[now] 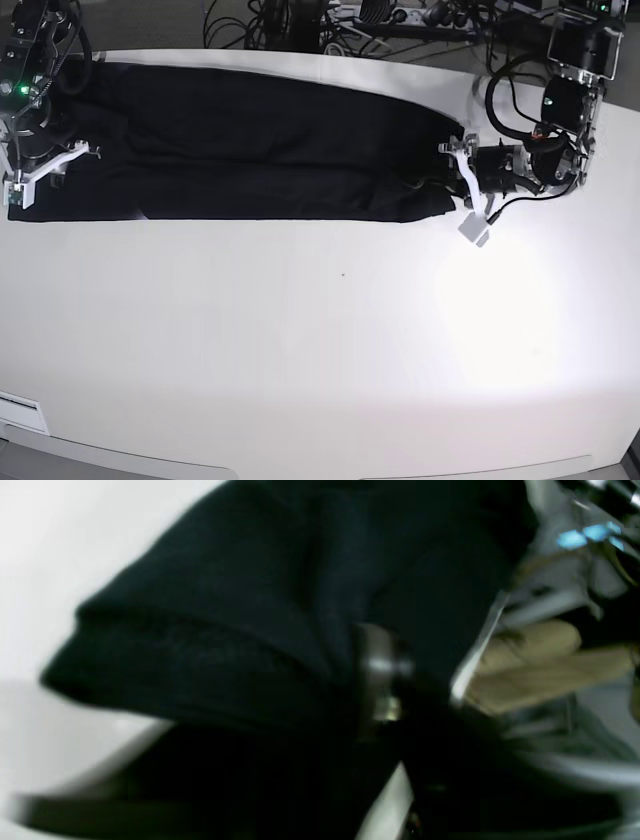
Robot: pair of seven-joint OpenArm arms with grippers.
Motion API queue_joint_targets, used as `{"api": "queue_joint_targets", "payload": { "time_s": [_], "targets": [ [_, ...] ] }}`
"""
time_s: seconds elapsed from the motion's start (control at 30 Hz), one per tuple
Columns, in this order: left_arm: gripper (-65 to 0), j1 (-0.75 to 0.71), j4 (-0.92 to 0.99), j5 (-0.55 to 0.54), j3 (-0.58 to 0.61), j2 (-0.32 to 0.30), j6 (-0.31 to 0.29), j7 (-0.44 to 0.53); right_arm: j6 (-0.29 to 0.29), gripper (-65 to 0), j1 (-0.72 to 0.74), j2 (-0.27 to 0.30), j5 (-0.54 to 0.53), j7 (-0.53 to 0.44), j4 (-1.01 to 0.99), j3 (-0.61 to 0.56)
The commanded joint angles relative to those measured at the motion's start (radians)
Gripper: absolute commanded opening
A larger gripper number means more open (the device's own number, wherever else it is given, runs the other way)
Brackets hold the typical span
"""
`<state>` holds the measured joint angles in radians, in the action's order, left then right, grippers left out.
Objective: Fold the T-shirt properly
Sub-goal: 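Grasp the strip's end with the left gripper, right gripper holding the other end, then fold the strip end held by the left gripper toward the right gripper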
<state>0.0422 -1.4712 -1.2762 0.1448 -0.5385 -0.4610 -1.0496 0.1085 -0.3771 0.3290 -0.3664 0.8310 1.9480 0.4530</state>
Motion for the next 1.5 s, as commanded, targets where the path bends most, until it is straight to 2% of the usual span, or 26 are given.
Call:
{"api": "queue_joint_targets", "payload": {
  "time_s": [0.0,0.07,0.13,0.2,0.23,0.27,0.3,0.43,0.5,0.57,0.7,0.77,0.83,0.9,1.13,1.3,1.47],
  "targets": [
    [-65.0,0.017,-0.013,0.011,-0.01,-0.013,0.013,0.024,-0.003,-45.1,0.006,0.015,0.002,-0.023,0.019,0.006],
    [-65.0,0.024,-0.013,0.032,-0.013,-0.013,0.012,0.03,0.0,-45.1,0.006,0.017,0.002,-0.023,0.019,0.006],
    [-65.0,0.031,-0.014,0.039,-0.037,-0.013,0.012,0.029,0.034,-45.3,0.006,0.018,0.001,-0.026,0.021,0.006],
    [-65.0,0.031,-0.014,0.039,-0.084,-0.013,0.012,0.029,0.095,-47.0,0.006,0.018,-0.022,-0.034,0.021,0.006],
    [-65.0,0.031,-0.014,0.039,-0.114,-0.014,0.012,0.029,0.131,-52.2,0.006,0.018,-0.048,-0.034,0.021,0.006],
    [-65.0,0.031,-0.014,0.038,-0.144,-0.017,0.012,0.029,0.167,-60.4,0.006,0.018,-0.079,-0.034,0.021,0.006],
    [-65.0,0.031,-0.014,0.037,-0.174,-0.021,0.012,0.028,0.202,-65.0,0.006,0.018,-0.118,-0.034,0.021,0.006],
    [-65.0,0.024,-0.014,-0.01,-0.262,-0.045,0.005,0.007,0.361,-65.0,0.006,0.017,-0.293,-0.034,0.021,0.006],
    [-65.0,0.011,-0.014,-0.042,-0.285,-0.055,-0.019,-0.009,0.405,-65.0,0.005,0.016,-0.33,-0.034,0.02,0.006],
    [-65.0,-0.004,-0.014,-0.069,-0.291,-0.061,-0.023,-0.026,0.414,-65.0,0.005,0.014,-0.336,-0.032,0.02,0.005],
    [-65.0,-0.045,-0.014,-0.151,-0.291,-0.062,-0.069,-0.06,0.433,-65.0,0.003,0.014,-0.327,-0.019,-0.017,-0.024],
    [-65.0,-0.056,-0.014,-0.203,-0.291,-0.062,-0.1,-0.089,0.425,-65.0,0.003,0.014,-0.263,-0.042,-0.057,-0.048],
    [-65.0,-0.059,-0.014,-0.207,-0.291,-0.062,-0.13,-0.122,0.39,-65.0,0.003,0.014,-0.169,-0.065,-0.092,-0.063],
    [-65.0,-0.056,-0.016,-0.207,-0.291,-0.06,-0.156,-0.121,0.367,-65.0,0.002,0.014,-0.127,-0.061,-0.117,-0.066],
    [-65.0,-0.018,-0.016,-0.207,-0.292,-0.047,-0.157,-0.103,0.366,-65.0,-0.067,0.001,-0.133,-0.052,-0.16,-0.089],
    [-65.0,0.028,-0.016,-0.207,-0.292,0.011,-0.153,-0.097,0.389,-65.0,-0.089,0.001,-0.13,-0.05,-0.164,-0.128],
    [-65.0,0.029,-0.016,-0.207,-0.29,0.124,-0.122,-0.116,0.383,-65.0,-0.088,0.0,-0.133,-0.05,-0.163,-0.128]
  ]
}}
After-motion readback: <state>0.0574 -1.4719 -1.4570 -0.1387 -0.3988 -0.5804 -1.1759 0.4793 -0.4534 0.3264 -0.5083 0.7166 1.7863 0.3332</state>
